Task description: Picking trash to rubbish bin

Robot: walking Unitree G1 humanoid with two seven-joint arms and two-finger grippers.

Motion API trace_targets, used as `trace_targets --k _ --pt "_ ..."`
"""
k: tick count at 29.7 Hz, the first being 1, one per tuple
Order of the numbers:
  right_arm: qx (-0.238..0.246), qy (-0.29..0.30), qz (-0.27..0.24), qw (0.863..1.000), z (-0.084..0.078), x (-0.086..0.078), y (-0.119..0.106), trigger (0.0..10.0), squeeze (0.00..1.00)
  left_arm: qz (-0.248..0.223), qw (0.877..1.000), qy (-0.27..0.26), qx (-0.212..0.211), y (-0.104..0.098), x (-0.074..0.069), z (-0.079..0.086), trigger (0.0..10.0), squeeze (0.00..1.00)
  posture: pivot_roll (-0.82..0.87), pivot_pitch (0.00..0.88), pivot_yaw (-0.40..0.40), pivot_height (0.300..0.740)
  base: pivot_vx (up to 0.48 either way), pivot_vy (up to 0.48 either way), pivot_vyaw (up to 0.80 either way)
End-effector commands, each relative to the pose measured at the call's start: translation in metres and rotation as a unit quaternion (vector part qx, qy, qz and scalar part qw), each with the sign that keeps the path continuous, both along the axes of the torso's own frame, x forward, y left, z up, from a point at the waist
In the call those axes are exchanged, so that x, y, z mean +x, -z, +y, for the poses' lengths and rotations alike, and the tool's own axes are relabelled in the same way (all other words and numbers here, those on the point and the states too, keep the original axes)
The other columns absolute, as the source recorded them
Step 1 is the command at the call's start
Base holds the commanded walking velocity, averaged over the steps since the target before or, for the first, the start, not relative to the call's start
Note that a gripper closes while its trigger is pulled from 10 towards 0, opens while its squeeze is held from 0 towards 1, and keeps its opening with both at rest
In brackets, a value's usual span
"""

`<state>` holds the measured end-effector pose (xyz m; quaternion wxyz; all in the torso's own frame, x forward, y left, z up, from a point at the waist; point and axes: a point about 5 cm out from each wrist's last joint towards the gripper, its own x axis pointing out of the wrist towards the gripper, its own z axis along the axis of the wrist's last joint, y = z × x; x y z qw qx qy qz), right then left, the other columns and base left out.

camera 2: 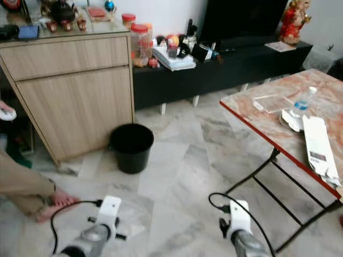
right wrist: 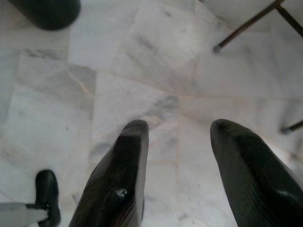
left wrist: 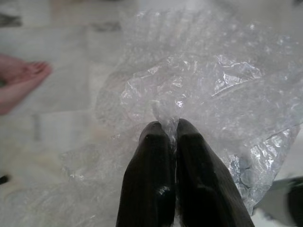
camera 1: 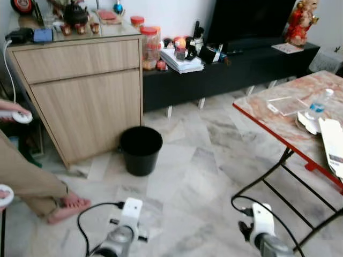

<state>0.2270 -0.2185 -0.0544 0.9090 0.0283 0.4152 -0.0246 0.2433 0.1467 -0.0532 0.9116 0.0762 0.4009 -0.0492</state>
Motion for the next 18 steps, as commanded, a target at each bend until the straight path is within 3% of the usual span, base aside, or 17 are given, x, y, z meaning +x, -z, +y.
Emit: trace_targets --k 1,4,8,18 --pt "-0.016 -0.002 0.004 1.0 -0.0089 -0.0031 -0.0002 10.0 0.0 0.001 1.0 0.006 -0.01 0.0002 -0.0001 -0.0115 10.0 0.0 -0.03 0.058 -0.136 0.74 0.266 0.0 0.0" --pt "-0.032 -0.021 0.009 0.999 -0.0086 -0.005 0.001 10.0 0.0 -0.003 1.0 0.002 -0.012 -0.0001 0.0001 -0.0123 10.0 0.0 -0.03 0.059 -0.138 0.74 0.268 0.0 0.8" --pt "-0.021 -0.002 0.007 1.0 -0.0091 -0.0062 0.0017 10.0 0.0 -0.004 1.0 0.001 -0.014 -0.0001 -0.0001 -0.0127 10.0 0.0 -0.03 0.059 -0.138 0.74 0.268 0.0 0.64" --pt "-0.01 0.012 0.012 1.0 -0.0066 -0.0099 0.0047 10.0 0.0 -0.007 1.0 -0.005 -0.01 -0.0002 -0.0001 -0.006 10.0 0.0 -0.02 0.04 -0.118 0.74 0.265 0.0 0.0"
